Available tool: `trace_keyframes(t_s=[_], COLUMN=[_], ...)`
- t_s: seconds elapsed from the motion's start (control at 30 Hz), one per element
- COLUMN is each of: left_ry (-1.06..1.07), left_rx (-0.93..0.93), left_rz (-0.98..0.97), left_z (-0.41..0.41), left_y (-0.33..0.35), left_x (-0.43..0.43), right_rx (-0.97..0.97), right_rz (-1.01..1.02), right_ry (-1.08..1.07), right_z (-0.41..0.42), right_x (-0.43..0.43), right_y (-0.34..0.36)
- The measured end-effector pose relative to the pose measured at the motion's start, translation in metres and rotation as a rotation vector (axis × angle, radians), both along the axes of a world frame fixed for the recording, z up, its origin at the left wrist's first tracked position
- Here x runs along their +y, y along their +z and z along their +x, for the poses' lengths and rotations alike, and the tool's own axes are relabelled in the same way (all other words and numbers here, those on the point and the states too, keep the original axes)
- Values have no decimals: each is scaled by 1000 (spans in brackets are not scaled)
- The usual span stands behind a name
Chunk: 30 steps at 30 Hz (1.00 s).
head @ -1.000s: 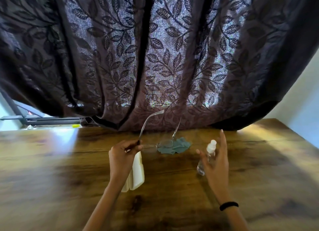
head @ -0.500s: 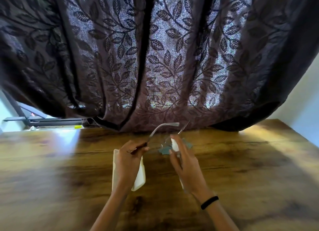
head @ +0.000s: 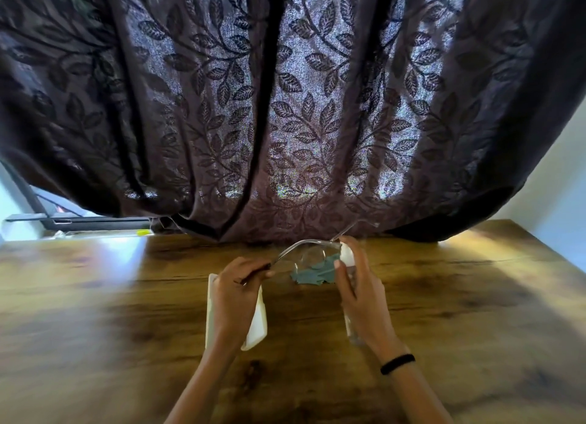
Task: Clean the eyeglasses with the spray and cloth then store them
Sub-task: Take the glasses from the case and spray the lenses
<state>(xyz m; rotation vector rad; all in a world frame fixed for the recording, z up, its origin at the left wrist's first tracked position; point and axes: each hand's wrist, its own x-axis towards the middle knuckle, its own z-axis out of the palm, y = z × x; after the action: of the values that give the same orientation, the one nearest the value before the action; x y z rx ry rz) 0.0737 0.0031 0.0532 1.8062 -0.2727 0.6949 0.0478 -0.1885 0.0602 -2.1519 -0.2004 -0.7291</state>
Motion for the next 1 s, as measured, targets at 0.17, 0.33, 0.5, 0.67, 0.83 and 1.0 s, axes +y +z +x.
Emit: trace_keyframes(t_s=[0.17, 0.33, 0.5, 0.67, 0.83, 1.0], left_ry=[-4, -9, 11, 42, 42, 78], left_rx=[-6, 2, -7, -12, 23, 16], left_rz=[3, -33, -36, -29, -50, -41], left_z=[-1, -1, -1, 0, 0, 0], left_y=[-1, 0, 1, 1, 1, 1], left_x=[0, 2, 4, 4, 3, 5], right_rx=[50, -2, 10, 17, 20, 0], right_rz=[-125, 49, 249, 247, 238, 241], right_ry=[-43, -81, -145, -162, -158, -245], right_z=[7, 6, 0, -1, -2, -1], right_x=[-10, -14, -32, -47, -49, -43], right_y=[-7, -7, -11, -13, -15, -14])
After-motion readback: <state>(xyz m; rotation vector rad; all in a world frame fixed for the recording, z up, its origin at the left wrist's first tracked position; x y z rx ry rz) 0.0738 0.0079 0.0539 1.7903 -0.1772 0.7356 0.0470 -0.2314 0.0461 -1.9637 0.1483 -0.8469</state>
